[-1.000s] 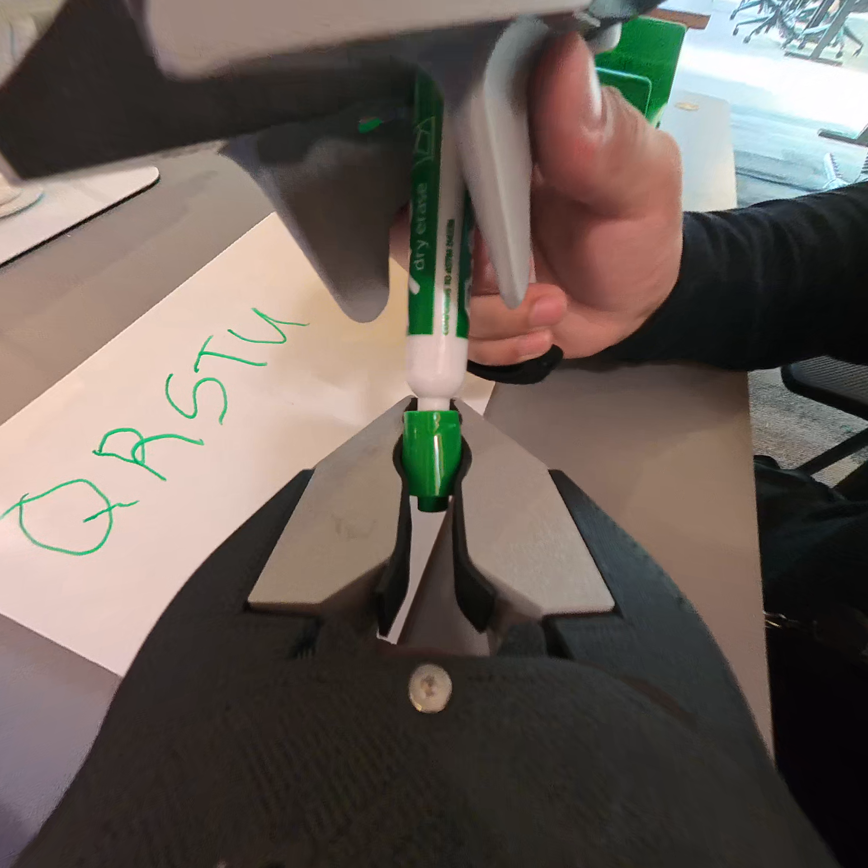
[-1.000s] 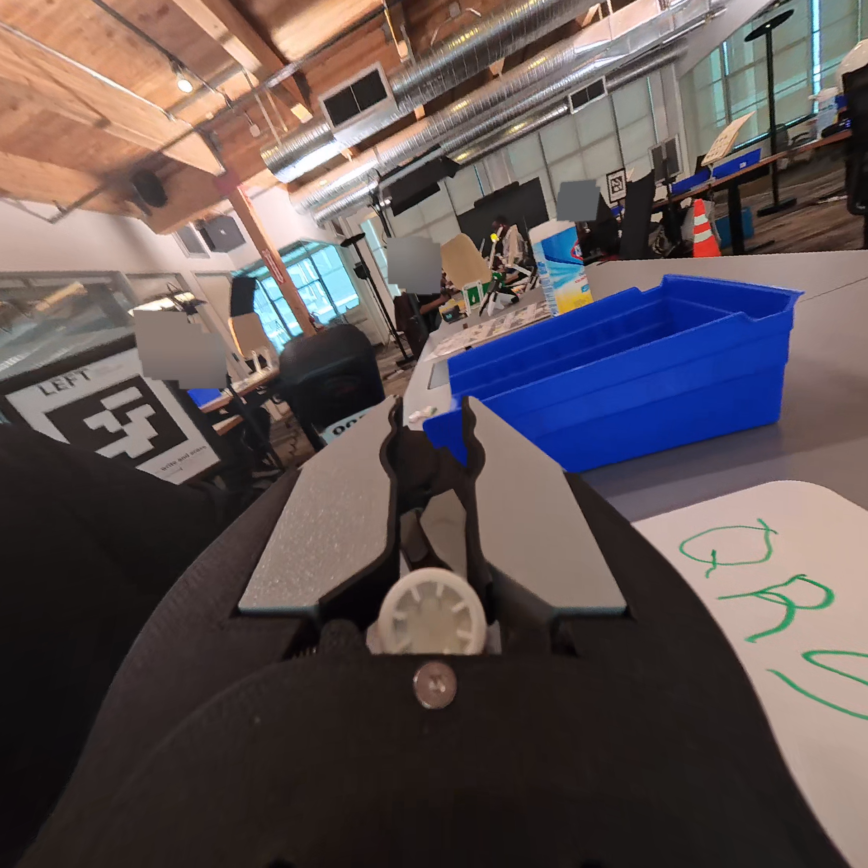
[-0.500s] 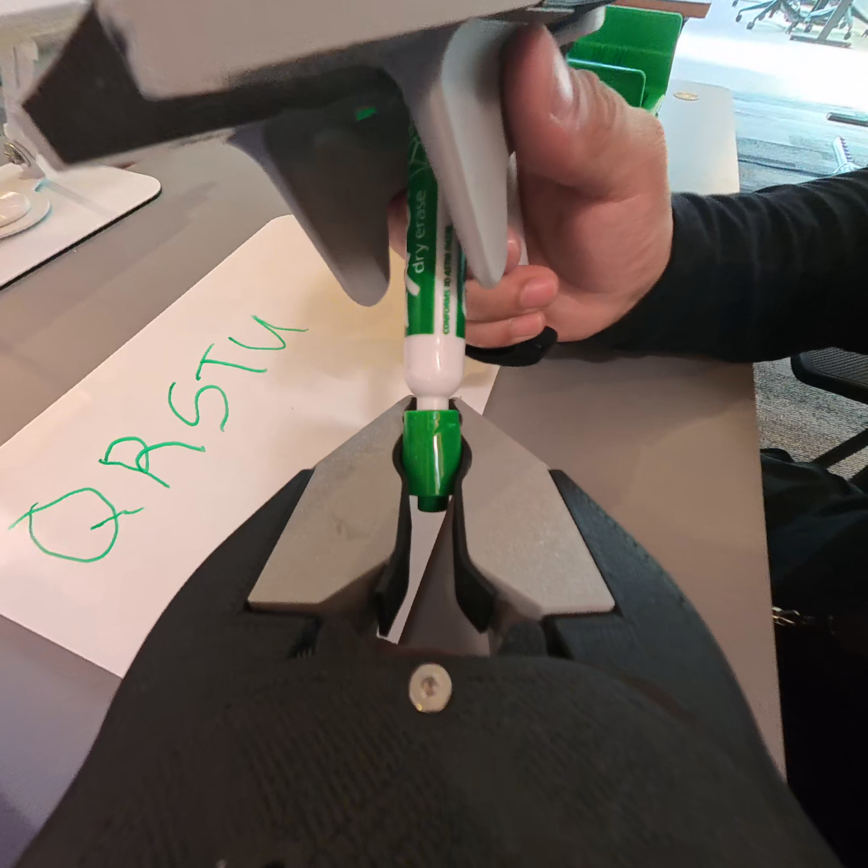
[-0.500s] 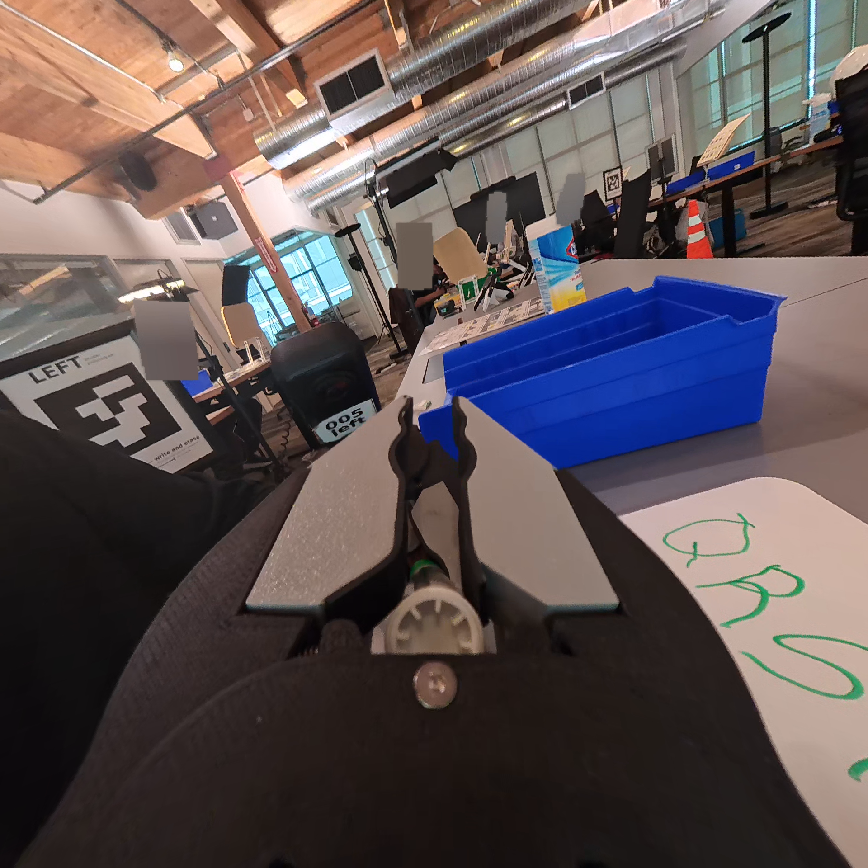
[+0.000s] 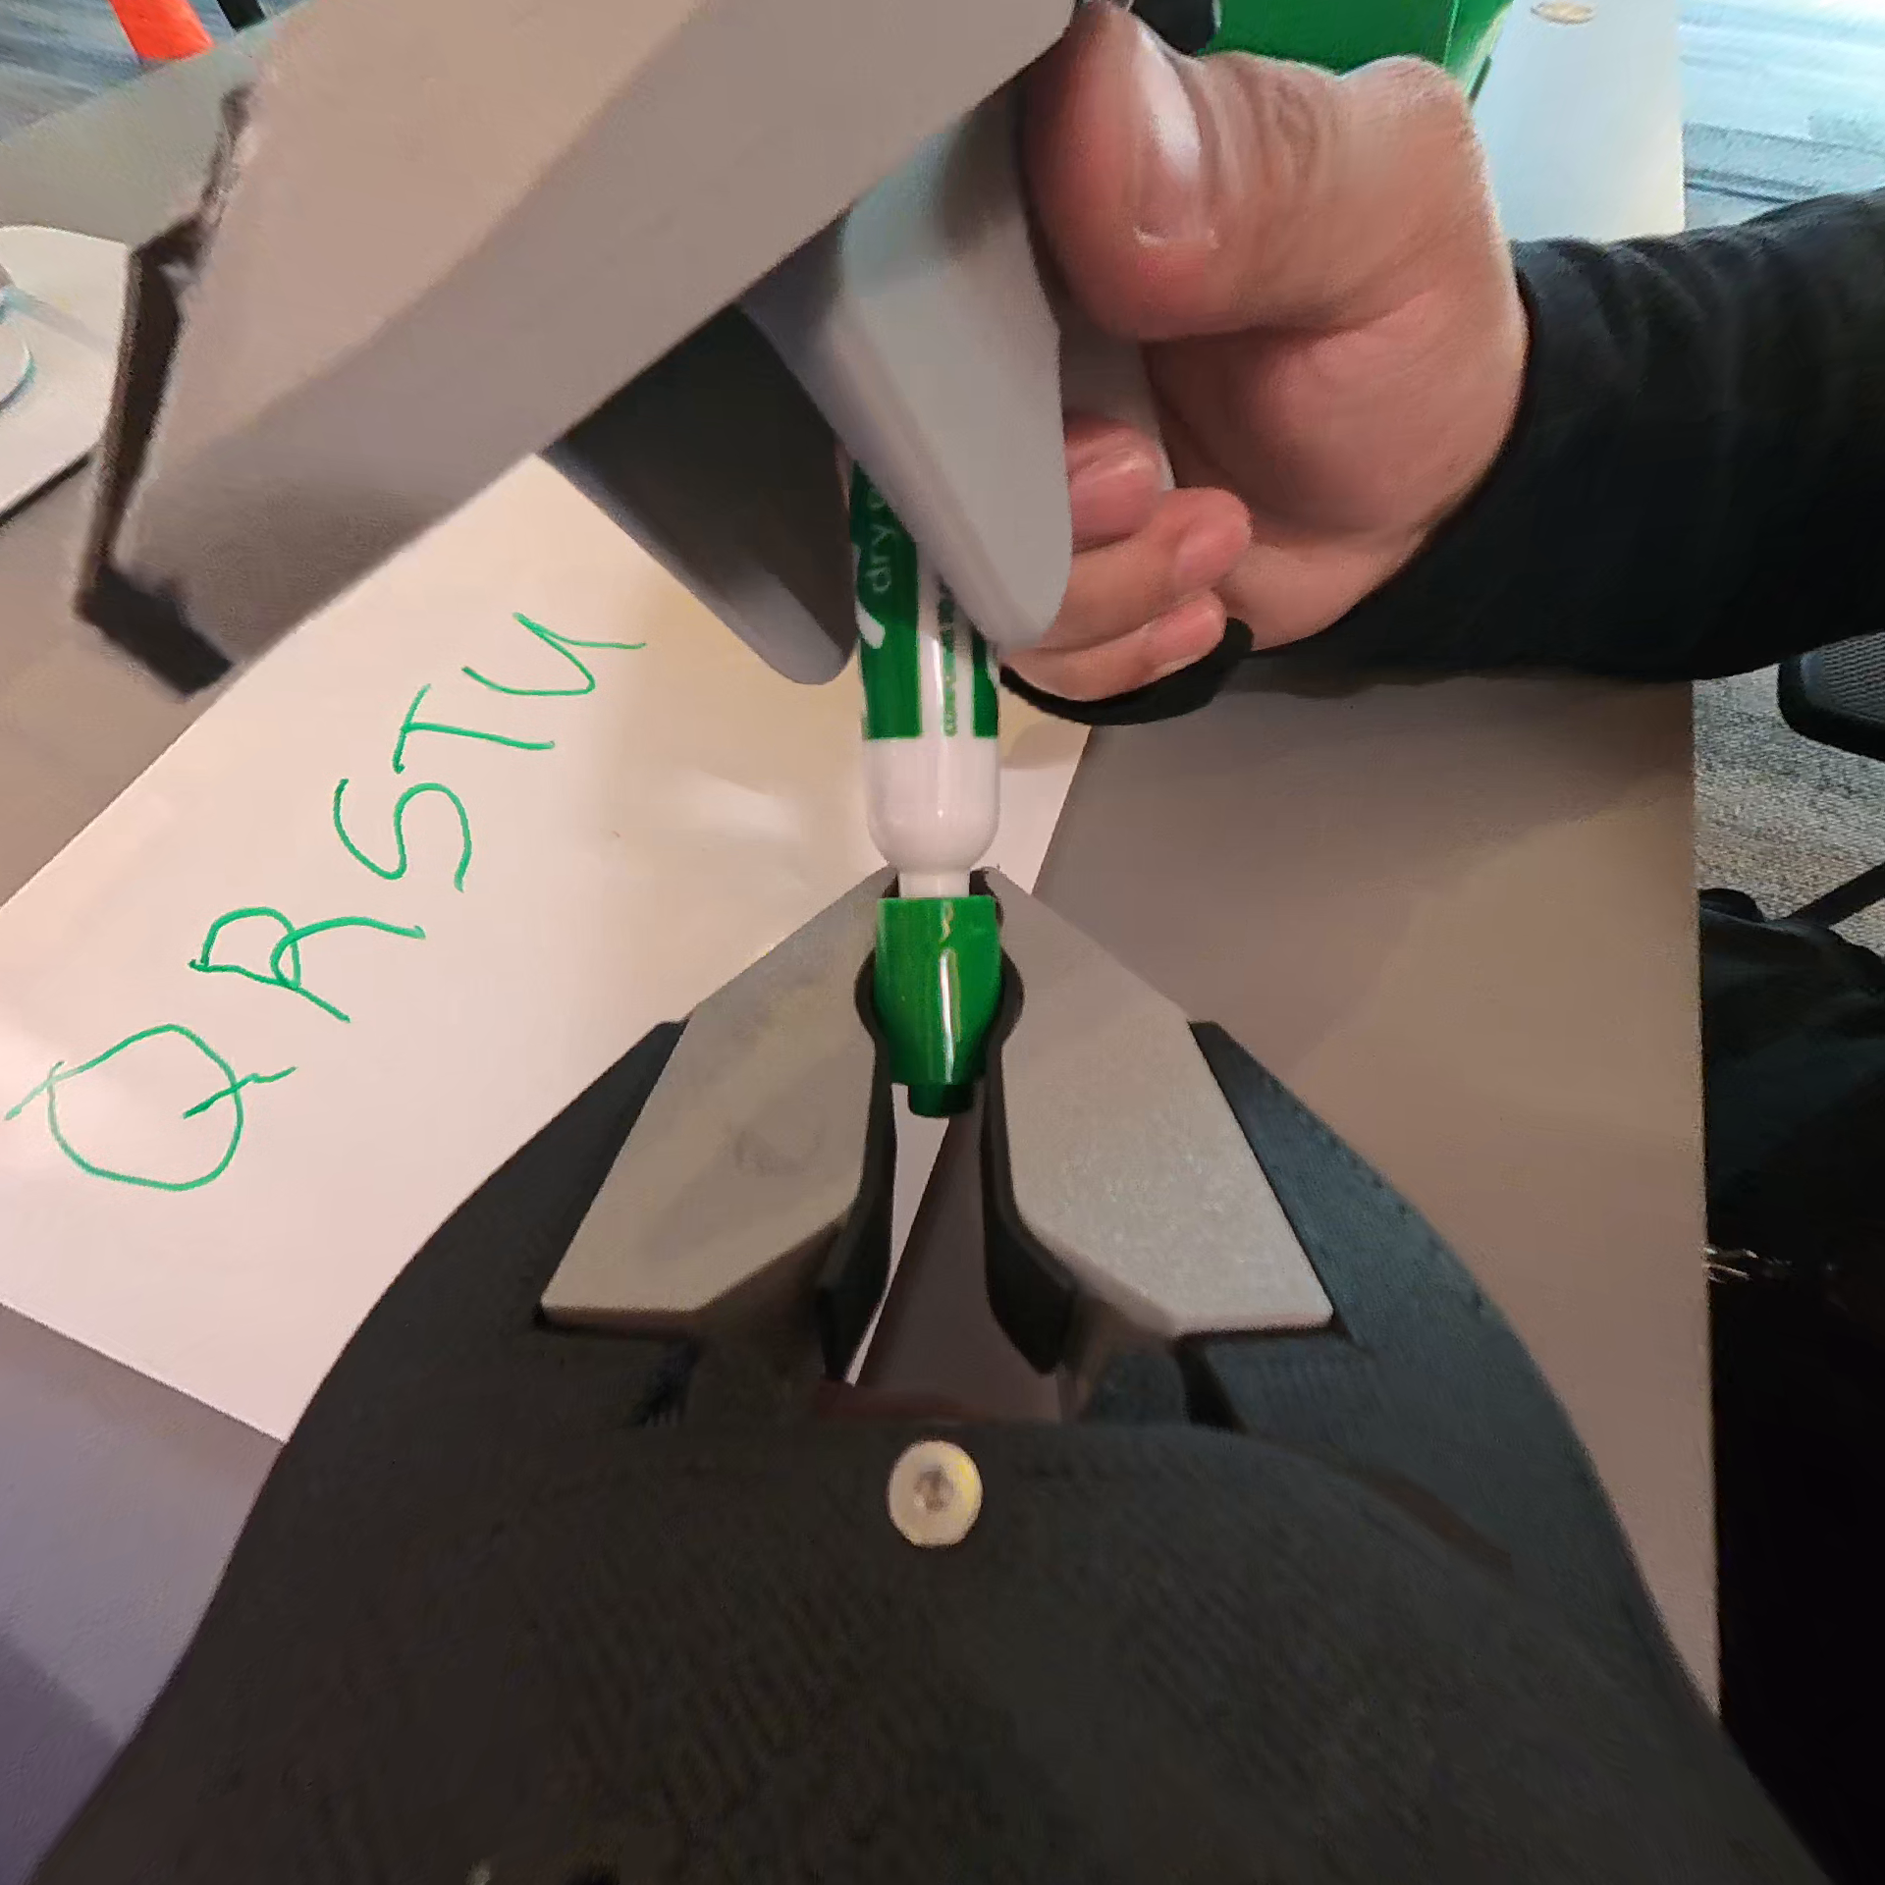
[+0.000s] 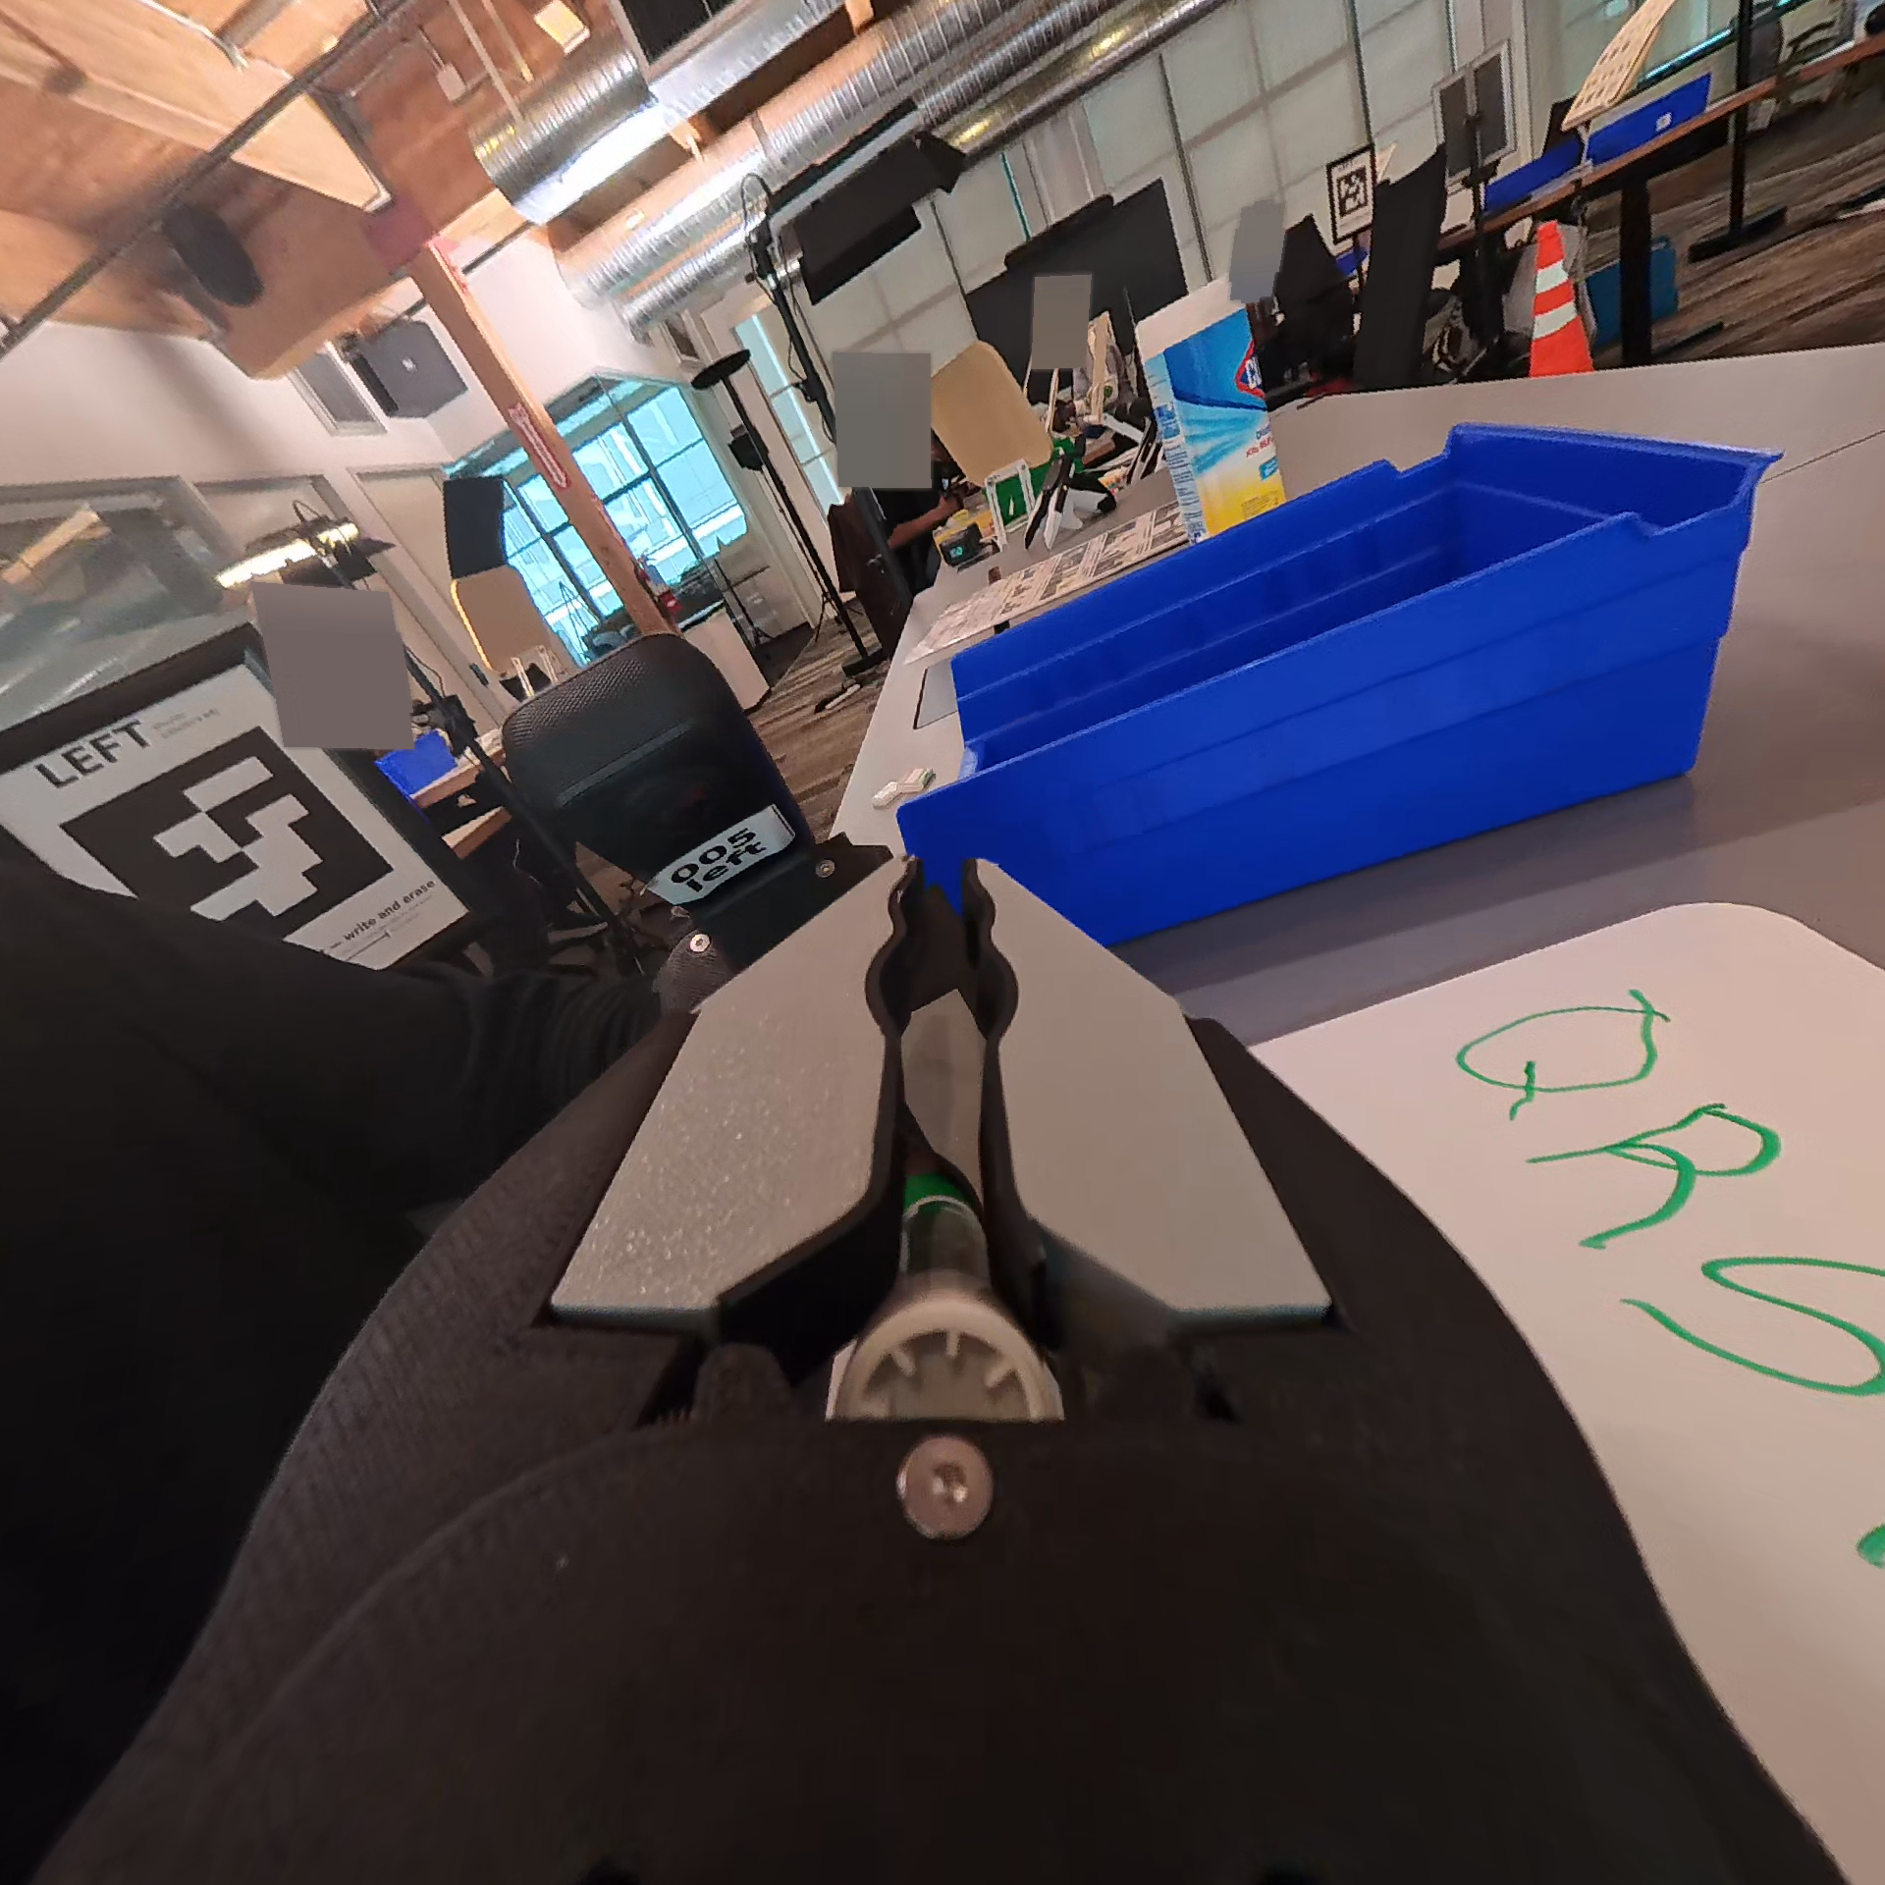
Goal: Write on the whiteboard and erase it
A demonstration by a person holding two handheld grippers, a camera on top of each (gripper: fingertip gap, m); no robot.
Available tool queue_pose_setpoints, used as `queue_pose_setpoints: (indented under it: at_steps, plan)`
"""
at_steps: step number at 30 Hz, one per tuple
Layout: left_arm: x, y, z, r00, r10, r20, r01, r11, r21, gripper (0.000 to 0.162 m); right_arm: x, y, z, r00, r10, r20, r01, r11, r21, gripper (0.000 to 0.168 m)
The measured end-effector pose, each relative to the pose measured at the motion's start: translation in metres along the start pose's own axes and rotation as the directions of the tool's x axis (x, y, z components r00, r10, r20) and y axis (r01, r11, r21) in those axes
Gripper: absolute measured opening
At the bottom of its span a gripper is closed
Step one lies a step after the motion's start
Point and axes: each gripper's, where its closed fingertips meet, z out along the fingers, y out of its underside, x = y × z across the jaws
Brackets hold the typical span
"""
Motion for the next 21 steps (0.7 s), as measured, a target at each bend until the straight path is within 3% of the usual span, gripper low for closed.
queue_pose_setpoints:
  at_steps: [8,16,21]
  plan:
    - [-0.005,0.0,-0.003,0.999,-0.039,0.006,0.039,0.999,0.011,0.007,0.005,-0.001,-0.002,1.0,0.015,-0.019,-0.014,0.998,0.062,0.004]
    - [-0.002,0.0,-0.003,0.999,-0.037,-0.011,0.037,0.999,0.006,0.006,0.012,0.002,-0.004,0.987,0.147,0.069,-0.154,0.981,0.115,0.003]
    - [-0.002,0.002,-0.002,0.999,-0.038,-0.01,0.038,0.999,-0.003,0.006,0.009,0.003,-0.002,0.994,0.095,0.05,-0.1,0.988,0.114,0.002]
